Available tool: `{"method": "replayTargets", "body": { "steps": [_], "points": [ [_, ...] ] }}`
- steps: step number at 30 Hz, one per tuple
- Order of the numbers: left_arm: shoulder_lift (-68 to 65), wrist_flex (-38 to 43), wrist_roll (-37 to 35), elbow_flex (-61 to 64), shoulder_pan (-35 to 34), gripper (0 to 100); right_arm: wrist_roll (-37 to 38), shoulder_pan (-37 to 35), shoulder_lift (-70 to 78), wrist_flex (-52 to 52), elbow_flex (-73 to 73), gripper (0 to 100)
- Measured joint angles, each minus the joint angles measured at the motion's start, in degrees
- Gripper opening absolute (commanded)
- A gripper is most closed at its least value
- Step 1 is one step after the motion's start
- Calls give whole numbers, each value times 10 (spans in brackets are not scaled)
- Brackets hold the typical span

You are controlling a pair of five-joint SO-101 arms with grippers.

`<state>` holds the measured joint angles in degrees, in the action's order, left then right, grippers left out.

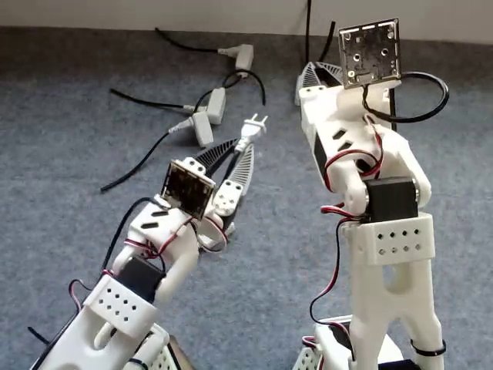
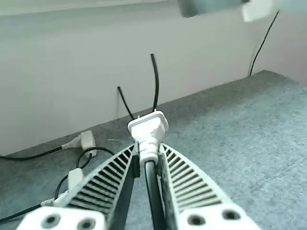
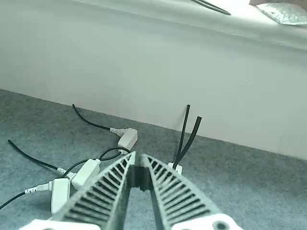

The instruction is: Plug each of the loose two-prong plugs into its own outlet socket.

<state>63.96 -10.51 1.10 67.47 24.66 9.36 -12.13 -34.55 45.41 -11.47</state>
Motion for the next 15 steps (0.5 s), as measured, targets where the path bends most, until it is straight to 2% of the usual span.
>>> {"method": "replayTargets", "body": {
  "steps": [7, 11, 15],
  "points": [
    [-47, -239, 1, -159, -15, 6, 0, 0, 0, 0, 0, 6],
    [-158, -350, 6, -270, -16, 6, 0, 0, 0, 0, 0, 6],
    [-304, -481, 69, -409, -16, 6, 0, 0, 0, 0, 0, 6]
  ]
}}
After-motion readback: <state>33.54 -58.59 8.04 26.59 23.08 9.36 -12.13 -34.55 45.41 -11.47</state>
